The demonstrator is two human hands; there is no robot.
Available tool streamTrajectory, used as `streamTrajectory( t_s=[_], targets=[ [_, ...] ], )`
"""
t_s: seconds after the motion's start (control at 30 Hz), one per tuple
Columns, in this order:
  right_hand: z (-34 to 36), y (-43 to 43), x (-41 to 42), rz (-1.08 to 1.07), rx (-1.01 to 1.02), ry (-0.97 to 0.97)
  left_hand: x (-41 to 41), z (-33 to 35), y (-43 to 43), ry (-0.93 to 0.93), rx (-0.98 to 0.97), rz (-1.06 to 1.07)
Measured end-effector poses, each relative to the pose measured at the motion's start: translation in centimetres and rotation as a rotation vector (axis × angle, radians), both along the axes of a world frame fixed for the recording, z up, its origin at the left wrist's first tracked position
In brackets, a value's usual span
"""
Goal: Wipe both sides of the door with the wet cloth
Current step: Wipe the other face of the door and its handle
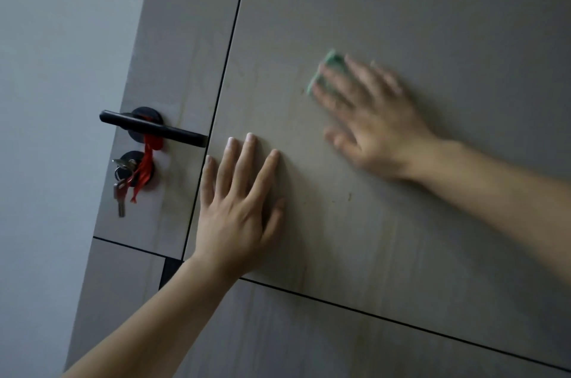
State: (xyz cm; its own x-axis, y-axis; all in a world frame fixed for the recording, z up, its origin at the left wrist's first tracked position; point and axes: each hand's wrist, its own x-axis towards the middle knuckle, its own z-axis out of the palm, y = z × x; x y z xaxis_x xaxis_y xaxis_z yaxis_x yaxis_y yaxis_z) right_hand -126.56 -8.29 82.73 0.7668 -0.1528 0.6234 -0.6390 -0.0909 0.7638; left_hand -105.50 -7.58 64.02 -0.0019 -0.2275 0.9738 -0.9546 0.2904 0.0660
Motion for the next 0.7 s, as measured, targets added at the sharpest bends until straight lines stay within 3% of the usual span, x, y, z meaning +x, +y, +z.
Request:
streamTrajectory(
  t_s=[0.07,0.13,0.3,0.37,0.5,0.6,0.7],
  targets=[
    [3.2,0.3,2.6,-0.013,-0.003,-0.181,0.0,-0.2,0.2,0.012,0.007,-0.006],
    [2.6,0.3,4.4,-0.015,-0.004,-0.206,0.2,-0.6,0.1,0.015,0.015,-0.007],
    [-6.4,0.4,1.8,-0.001,0.047,0.208,0.5,-0.9,-0.1,-0.001,0.007,-0.020],
    [-5.1,0.3,0.8,0.004,0.015,0.224,0.2,-0.8,0.2,0.020,0.020,-0.028],
    [-0.5,0.5,1.3,-0.006,-0.009,-0.136,-0.8,-0.4,0.4,0.069,0.055,-0.027],
    [-3.0,0.8,-1.4,0.007,0.000,-0.276,-2.1,0.0,0.2,0.134,0.069,-0.033],
    [-4.7,1.3,-7.2,-0.030,-0.020,-0.542,-2.9,0.2,-0.1,0.161,0.079,-0.038]
  ],
)
